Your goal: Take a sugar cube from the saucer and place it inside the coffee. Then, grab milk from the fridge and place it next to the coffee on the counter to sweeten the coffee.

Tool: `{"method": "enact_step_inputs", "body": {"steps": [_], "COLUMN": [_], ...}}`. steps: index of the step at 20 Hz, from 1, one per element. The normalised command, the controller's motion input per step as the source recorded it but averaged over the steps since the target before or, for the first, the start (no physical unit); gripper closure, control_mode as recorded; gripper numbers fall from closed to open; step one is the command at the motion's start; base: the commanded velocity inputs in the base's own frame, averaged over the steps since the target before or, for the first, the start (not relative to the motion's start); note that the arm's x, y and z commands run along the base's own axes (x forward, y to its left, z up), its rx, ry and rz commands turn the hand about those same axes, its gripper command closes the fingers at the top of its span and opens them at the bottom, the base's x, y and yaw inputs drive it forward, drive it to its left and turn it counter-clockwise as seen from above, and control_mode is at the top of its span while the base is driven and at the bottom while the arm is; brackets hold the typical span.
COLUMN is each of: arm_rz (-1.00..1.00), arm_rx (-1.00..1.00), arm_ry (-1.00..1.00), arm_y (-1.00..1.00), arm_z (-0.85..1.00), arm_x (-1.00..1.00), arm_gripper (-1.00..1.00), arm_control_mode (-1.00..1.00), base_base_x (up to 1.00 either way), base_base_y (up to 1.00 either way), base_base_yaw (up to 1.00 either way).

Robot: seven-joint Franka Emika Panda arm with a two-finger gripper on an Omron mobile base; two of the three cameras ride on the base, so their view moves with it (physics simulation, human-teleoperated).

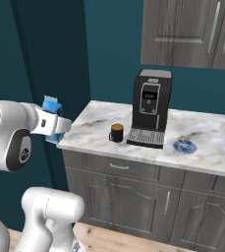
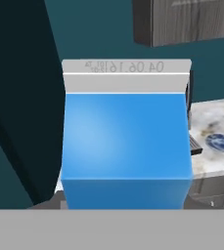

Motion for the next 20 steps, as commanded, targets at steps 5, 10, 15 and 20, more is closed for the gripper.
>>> {"method": "enact_step_inputs", "body": {"steps": [5,10,15,20], "arm_rz": [0.00,0.00,0.00,0.00], "arm_rx": [0.00,0.00,-0.01,0.00], "arm_ry": [0.03,0.00,0.02,0.09], "arm_y": [0.00,0.00,0.00,0.00], "arm_z": [-0.48,-0.23,-0.25,-0.23], "arm_x": [0.58,0.80,0.72,0.56], "arm_gripper": [1.00,1.00,1.00,1.00], "arm_control_mode": [-1.00,-1.00,-1.00,-1.00], "base_base_x": [0.00,0.00,0.00,0.00], "base_base_y": [0.00,0.00,0.00,0.00], "base_base_yaw": [0.00,0.00,0.00,0.00]}}
